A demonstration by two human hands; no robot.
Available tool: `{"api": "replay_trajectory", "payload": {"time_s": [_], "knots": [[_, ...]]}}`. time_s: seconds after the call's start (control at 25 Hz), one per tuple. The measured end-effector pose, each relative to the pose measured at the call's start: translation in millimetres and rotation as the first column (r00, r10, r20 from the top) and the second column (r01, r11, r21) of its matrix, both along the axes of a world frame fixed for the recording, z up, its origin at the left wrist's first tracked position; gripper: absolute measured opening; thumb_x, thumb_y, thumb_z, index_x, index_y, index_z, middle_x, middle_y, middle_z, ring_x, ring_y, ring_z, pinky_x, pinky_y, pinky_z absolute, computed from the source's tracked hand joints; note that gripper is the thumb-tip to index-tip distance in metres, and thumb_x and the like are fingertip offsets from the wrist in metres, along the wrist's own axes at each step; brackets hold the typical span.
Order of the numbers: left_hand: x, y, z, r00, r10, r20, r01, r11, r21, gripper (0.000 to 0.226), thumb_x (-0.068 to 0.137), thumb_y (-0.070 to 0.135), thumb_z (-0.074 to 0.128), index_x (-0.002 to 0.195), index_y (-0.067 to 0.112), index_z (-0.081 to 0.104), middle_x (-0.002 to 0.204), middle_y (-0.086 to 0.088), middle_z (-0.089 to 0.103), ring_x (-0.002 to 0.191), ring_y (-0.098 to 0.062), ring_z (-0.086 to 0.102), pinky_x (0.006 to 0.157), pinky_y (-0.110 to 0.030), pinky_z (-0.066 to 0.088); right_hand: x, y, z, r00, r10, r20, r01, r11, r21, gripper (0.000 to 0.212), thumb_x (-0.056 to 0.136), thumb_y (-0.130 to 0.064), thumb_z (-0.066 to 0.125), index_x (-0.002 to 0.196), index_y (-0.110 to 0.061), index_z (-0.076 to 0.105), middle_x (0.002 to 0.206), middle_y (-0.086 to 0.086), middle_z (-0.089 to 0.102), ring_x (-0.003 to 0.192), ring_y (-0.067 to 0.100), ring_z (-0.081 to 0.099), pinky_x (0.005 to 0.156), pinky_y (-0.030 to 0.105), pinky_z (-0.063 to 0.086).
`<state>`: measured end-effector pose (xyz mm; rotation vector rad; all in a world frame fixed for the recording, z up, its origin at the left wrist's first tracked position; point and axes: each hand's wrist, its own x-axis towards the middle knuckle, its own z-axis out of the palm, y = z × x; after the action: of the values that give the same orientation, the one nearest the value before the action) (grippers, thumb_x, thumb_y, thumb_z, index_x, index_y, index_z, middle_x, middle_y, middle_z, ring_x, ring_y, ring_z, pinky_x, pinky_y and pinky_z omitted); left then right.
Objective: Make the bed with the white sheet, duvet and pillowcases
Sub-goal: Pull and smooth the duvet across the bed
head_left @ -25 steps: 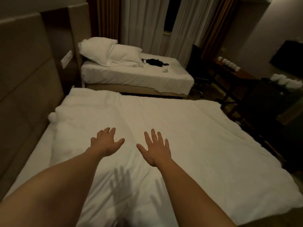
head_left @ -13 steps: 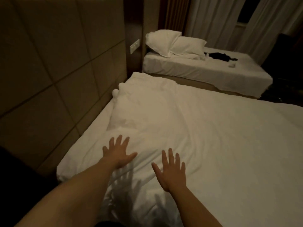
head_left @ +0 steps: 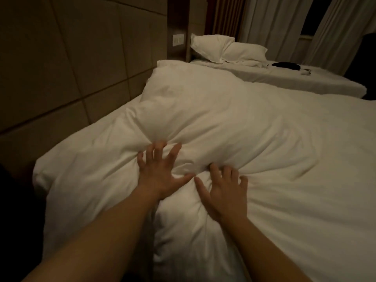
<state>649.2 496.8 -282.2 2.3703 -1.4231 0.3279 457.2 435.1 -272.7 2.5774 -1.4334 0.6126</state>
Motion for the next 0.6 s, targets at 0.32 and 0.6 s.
{"api": "replay_trajectory", "payload": {"time_s": [0.32,0.6], "knots": [[-7.3,36.2,12.7,0.993,-0.109,-0.047,0.112,0.991,0.069,0.087,0.082,0.082,0.024,0.156,0.04,0.009,0.167,-0.002,0.002,0.153,-0.028,-0.002,0.123,-0.05,0.005,-15.3,33.3,-1.6,0.999,0.028,0.042,-0.029,0.999,0.03,0.065,0.098,-0.065,0.021,0.143,-0.026,0.048,0.136,0.009,0.054,0.124,0.03,0.046,0.107,0.047,0.034],[-6.0,121.3,-29.9,0.953,-0.17,0.251,0.231,0.943,-0.24,0.057,0.09,0.053,0.045,0.121,0.009,0.064,0.117,-0.012,0.061,0.106,-0.036,0.054,0.096,-0.046,0.04,-29.8,111.4,-48.6,0.992,0.123,0.022,-0.12,0.985,-0.128,0.078,0.095,-0.067,0.034,0.142,-0.007,0.052,0.138,0.022,0.053,0.129,0.041,0.048,0.115,0.059,0.027]]}}
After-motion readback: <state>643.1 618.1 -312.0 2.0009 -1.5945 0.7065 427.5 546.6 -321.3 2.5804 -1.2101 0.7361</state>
